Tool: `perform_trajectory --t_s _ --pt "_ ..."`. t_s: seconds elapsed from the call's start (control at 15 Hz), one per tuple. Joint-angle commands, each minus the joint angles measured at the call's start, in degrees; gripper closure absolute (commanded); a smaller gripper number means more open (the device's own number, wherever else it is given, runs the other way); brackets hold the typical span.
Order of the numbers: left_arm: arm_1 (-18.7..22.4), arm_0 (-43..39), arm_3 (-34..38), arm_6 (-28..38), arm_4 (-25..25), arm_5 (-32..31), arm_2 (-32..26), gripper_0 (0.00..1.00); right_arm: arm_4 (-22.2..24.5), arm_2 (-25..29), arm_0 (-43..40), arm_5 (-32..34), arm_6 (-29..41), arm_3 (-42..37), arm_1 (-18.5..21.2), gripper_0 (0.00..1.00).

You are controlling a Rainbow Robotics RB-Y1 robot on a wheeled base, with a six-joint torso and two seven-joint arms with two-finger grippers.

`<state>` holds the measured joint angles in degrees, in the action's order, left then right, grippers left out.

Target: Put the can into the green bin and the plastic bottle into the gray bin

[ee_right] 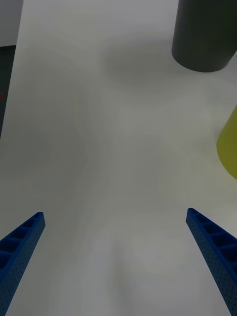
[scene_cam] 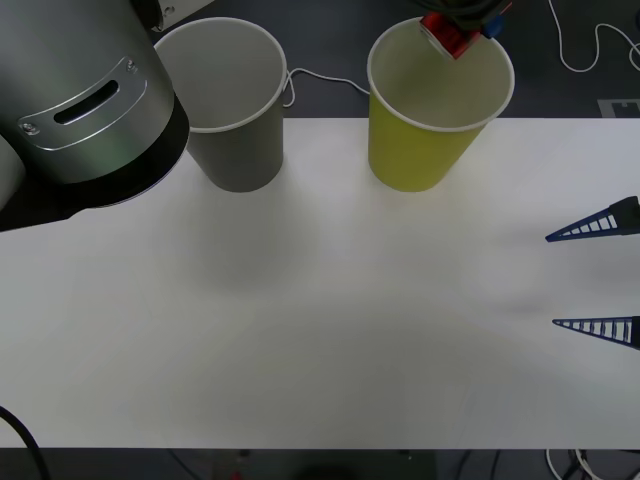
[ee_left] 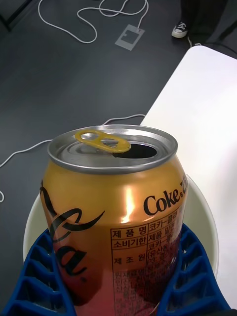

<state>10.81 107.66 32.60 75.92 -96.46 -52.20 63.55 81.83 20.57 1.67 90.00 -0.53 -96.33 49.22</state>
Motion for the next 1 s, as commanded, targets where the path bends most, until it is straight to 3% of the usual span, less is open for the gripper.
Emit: perform_trajectory --t_s 0.07,0.13,0.4,0.6,0.8,1.0 --pt "0.0 -0.1 0.0 -0.6 -0.6 0.0 0.0 0.29 0.0 0.0 0.0 0.0 0.0 0.0 0.0 0.00" --pt "0.0 -0.1 -0.1 -0.9 -0.6 0.0 0.0 0.00 0.0 0.0 0.0 0.0 0.0 0.0 0.0 0.00" --pt "0.1 -0.1 -0.3 -2.8 0.1 -0.9 0.0 0.00 0.0 0.0 0.0 0.0 0.0 0.0 0.0 0.00" --pt "2.6 -0.1 0.2 -7.9 2.9 -4.7 -2.0 0.00 0.0 0.0 0.0 0.0 0.0 0.0 0.0 0.00" --pt "7.8 -0.3 2.7 -11.5 9.8 -8.2 -2.3 0.00 0.0 0.0 0.0 0.0 0.0 0.0 0.0 0.00" --pt "14.5 -2.2 9.1 -12.5 11.7 -12.7 -4.7 0.00 0.0 0.0 0.0 0.0 0.0 0.0 0.0 0.00"
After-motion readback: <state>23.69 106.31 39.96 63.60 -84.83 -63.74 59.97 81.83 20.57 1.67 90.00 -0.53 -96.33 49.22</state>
